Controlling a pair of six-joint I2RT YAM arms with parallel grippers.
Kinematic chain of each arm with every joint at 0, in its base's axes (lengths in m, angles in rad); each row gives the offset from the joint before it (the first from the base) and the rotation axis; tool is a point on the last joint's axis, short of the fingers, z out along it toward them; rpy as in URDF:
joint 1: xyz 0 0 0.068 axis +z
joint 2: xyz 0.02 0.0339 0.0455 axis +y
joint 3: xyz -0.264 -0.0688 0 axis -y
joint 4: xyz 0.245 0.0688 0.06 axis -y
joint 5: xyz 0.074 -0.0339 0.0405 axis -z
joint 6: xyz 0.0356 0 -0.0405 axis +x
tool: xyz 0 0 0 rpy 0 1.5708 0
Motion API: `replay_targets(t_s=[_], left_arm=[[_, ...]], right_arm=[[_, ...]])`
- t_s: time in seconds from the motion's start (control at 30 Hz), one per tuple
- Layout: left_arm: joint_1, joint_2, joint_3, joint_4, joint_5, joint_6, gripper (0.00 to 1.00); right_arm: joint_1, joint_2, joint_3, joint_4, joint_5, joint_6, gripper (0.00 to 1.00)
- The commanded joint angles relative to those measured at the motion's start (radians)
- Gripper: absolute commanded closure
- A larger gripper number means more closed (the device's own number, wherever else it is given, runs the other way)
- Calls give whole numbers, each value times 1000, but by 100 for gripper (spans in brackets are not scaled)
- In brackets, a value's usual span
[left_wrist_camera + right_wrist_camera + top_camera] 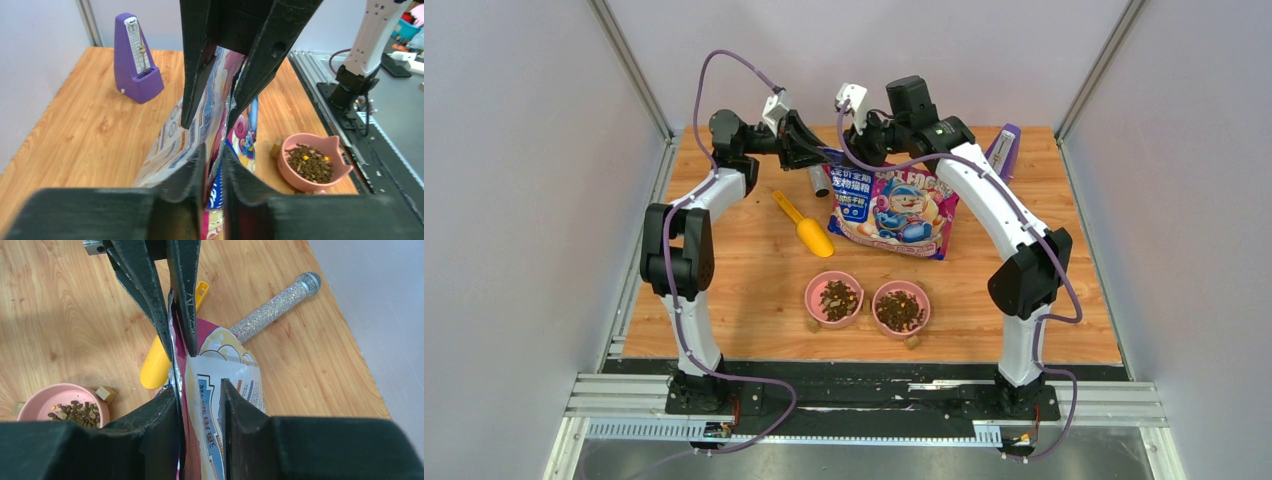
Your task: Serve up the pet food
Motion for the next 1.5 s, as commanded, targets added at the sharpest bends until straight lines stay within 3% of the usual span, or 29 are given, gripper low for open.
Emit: replay_targets(t_s=[0.0, 0.07, 0.13, 0.5, 0.87, 1.47], left_arm=[[-14, 4, 9, 44, -8, 1, 93], [-14, 10, 12, 45, -6, 0, 100], [-14, 10, 9, 53, -5, 2, 100], [38, -20, -23, 73, -38, 47, 100], [70, -28, -24, 73, -41, 59, 100], [87, -27, -18, 69, -64, 53, 100]], right_arm=[[18, 13, 60, -21, 47, -49, 74], [20, 20, 74, -50, 67, -62, 85], [19, 20, 77, -82, 95, -77, 100], [-31, -119, -61, -198, 257, -151, 100], [-114, -270, -232, -212, 370, -157, 100], [-291, -488, -427, -217, 398, -117, 100]])
